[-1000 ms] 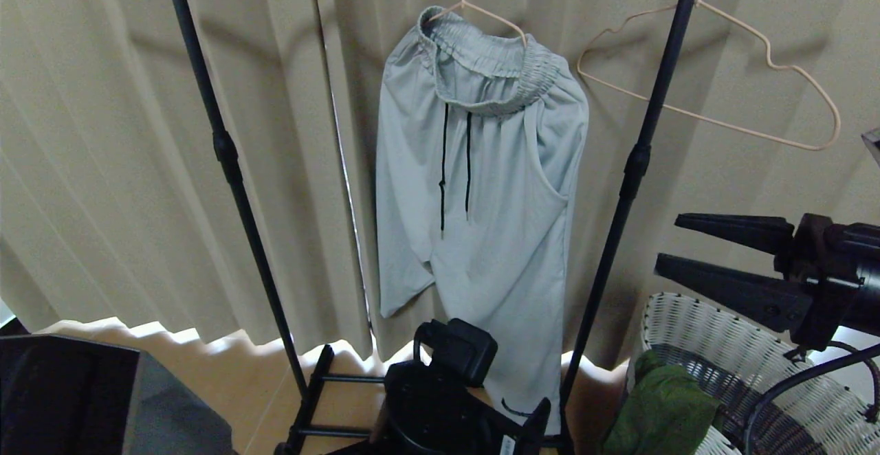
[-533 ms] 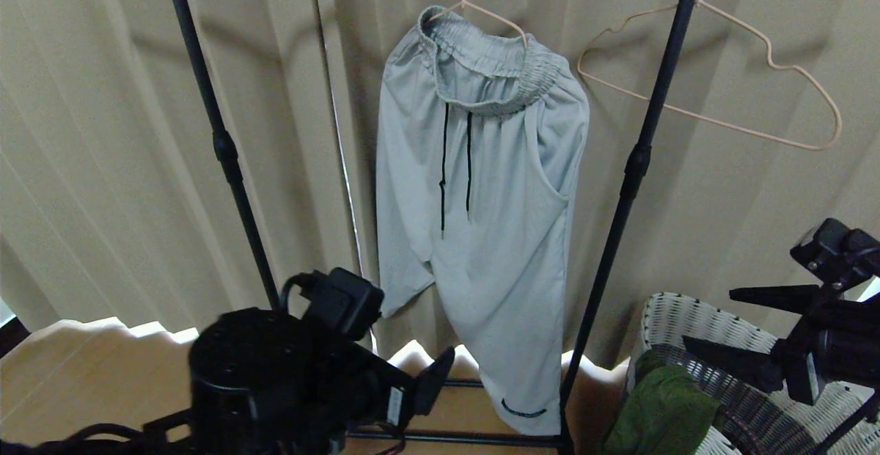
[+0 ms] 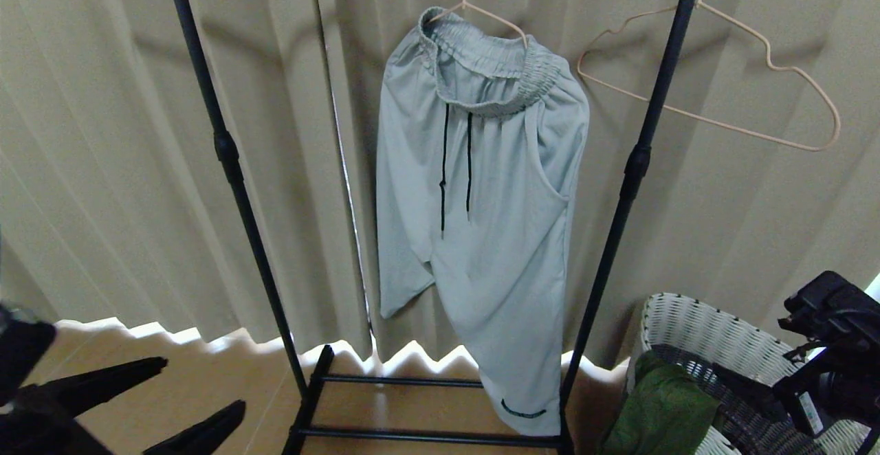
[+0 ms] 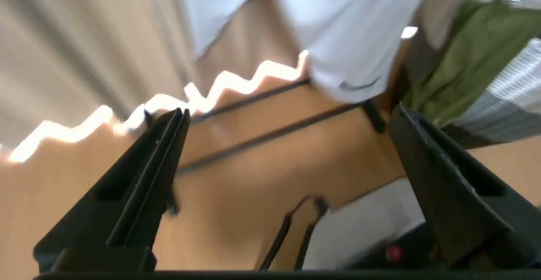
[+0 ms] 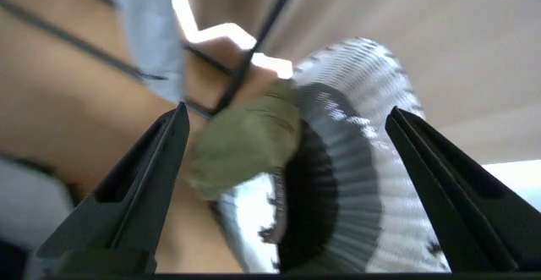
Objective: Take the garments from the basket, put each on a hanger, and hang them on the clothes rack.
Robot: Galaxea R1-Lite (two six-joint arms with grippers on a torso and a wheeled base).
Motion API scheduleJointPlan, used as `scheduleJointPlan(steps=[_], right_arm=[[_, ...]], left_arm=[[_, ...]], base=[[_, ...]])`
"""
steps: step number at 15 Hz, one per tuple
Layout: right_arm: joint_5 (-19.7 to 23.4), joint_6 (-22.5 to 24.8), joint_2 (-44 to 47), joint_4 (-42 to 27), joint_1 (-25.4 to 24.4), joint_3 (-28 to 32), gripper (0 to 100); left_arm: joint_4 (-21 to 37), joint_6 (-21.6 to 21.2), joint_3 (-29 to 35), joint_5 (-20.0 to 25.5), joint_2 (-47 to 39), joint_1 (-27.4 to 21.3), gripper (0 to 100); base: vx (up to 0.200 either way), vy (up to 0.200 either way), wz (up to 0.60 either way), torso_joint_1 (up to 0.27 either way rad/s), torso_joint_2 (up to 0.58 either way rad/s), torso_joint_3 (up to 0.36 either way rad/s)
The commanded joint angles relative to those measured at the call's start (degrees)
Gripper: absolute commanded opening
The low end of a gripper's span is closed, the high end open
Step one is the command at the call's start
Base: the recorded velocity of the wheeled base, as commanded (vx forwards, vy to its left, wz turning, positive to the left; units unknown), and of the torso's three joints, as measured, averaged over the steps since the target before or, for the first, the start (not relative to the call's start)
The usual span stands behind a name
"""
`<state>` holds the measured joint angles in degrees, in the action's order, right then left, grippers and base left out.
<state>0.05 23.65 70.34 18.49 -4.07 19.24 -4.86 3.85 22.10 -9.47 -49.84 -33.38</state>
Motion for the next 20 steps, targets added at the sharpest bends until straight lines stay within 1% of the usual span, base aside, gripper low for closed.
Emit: scheduleJointPlan(steps=[1, 4, 5, 8, 9, 10, 13, 19, 20], right_arm=[[-0.3, 1.0, 2.1, 1.5, 0.1, -1.7, 100], [-0.2, 1.0, 8.1, 2.8, 1.4, -0.3, 100], [-0.2, 2.8, 12.8, 4.5, 1.4, 0.5, 100], [-0.2, 11.9, 20.1, 8.1, 2.1, 2.0, 100], [-0.1, 13.9, 23.1, 8.0, 2.1, 3.1, 100], [0.0, 14.7, 26.6, 8.1, 2.1, 4.0, 100], [0.1, 14.7, 33.5, 8.2, 2.1, 5.4, 100], [-0.2, 14.6, 41.0, 8.3, 3.6, 8.6, 100], [-0.2, 14.7, 42.5, 8.2, 5.0, 9.9, 100]], left_arm=[[3.4, 0.0, -4.0, 0.5, 13.2, 4.7, 100], [3.0, 0.1, -5.6, 0.6, 14.2, 4.8, 100], [2.9, 0.1, -5.9, 0.6, 14.4, 4.7, 100], [2.9, 0.2, -6.6, 0.6, 14.6, 4.7, 100], [2.9, 0.3, -6.9, 0.8, 15.4, 4.6, 100], [2.9, 0.3, -7.3, 1.4, 16.2, 4.7, 100], [2.9, 0.4, -9.4, 1.4, 18.7, 4.9, 100], [2.9, 0.3, -10.8, 1.5, 20.0, 5.5, 100], [2.9, 0.4, -11.0, 1.5, 20.0, 5.7, 100]], base=[[0.0, 0.0, 0.0, 0.0, 0.0, 0.0], [0.0, 0.0, 0.0, 0.0, 0.0, 0.0], [0.0, 0.0, 0.0, 0.0, 0.0, 0.0], [0.0, 0.0, 0.0, 0.002, 0.08, 0.073], [0.0, 0.0, 0.0, -0.002, 0.12, 0.134], [0.0, 0.0, 0.0, 0.007, 0.09, 0.076], [0.0, 0.0, 0.0, 0.001, 0.02, 0.015], [0.0, 0.0, 0.0, 0.0, 0.0, 0.0], [0.0, 0.0, 0.0, 0.0, 0.0, 0.0]])
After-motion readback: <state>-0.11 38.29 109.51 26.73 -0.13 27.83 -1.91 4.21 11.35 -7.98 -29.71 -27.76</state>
